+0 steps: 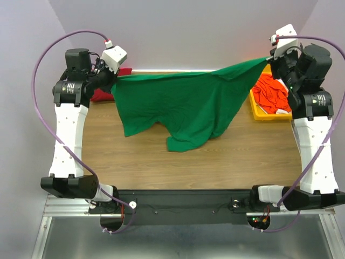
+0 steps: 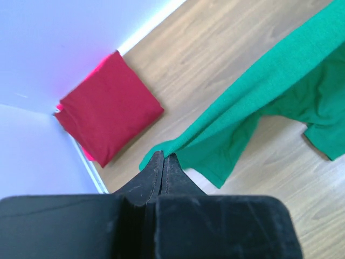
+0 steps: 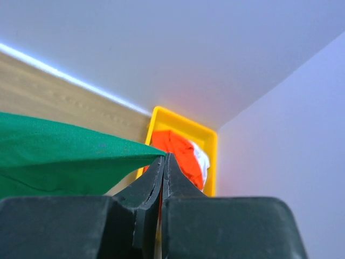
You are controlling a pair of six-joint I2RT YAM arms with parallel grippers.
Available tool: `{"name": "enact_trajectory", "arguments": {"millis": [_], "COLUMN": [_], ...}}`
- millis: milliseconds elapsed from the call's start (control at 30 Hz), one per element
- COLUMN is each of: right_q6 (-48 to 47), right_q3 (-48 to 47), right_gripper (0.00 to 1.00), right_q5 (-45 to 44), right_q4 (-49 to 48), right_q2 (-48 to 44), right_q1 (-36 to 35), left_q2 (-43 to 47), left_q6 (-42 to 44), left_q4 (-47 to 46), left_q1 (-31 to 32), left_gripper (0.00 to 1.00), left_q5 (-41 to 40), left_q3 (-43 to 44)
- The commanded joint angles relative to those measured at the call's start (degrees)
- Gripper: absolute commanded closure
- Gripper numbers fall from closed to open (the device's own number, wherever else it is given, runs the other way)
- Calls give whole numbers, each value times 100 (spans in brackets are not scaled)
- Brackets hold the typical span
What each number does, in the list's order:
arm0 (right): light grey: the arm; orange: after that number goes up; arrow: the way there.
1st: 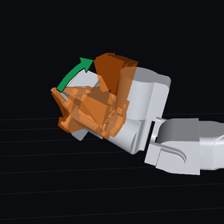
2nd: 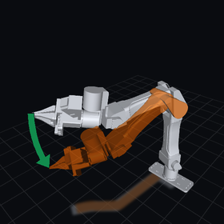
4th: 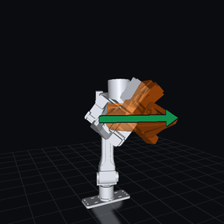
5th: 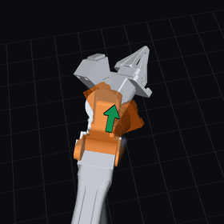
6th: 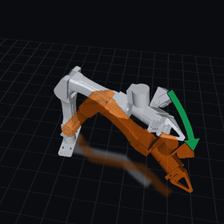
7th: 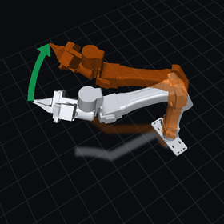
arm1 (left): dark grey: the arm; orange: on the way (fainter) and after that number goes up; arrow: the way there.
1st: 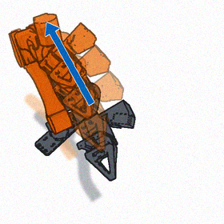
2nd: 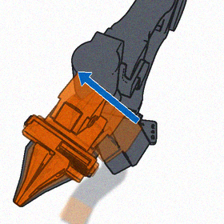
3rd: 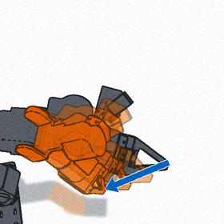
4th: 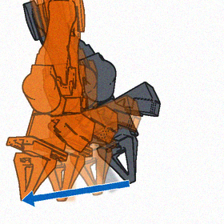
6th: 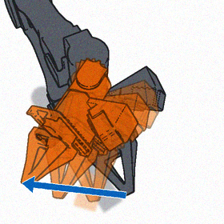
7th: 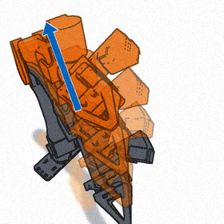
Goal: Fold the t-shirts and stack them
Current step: Flatten the tshirt out
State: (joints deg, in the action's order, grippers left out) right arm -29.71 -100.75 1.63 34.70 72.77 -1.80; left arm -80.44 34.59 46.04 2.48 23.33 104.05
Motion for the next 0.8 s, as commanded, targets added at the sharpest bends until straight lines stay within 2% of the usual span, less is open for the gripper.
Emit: {"name": "enact_trajectory", "arguments": {"millis": [0, 233, 400, 600, 767], "right_q6": [71, 203, 185, -60, -368], "right_q3": [-612, -1358, -1658, -2114, -2423], "right_gripper": [99, 99, 99, 99, 99], "right_q5": [-400, -435, -470, -585, -637], "right_q4": [-780, -824, -824, -833, -833], "right_q2": [-79, -465, -939, -1519, -1600], "right_q1": [92, 84, 84, 84, 84], "left_q2": [327, 784, 1512, 2356, 2718], "left_q6": [-145, 39, 57, -14, -216], "left_q4": [-201, 194, 379, 572, 581], "left_q1": [-64, -64, -64, -64, -64], "left_gripper": [100, 100, 100, 100, 100], "left_q5": [-197, 74, 400, 479, 418], "left_q3": [475, 871, 1038, 1398, 1679]}}
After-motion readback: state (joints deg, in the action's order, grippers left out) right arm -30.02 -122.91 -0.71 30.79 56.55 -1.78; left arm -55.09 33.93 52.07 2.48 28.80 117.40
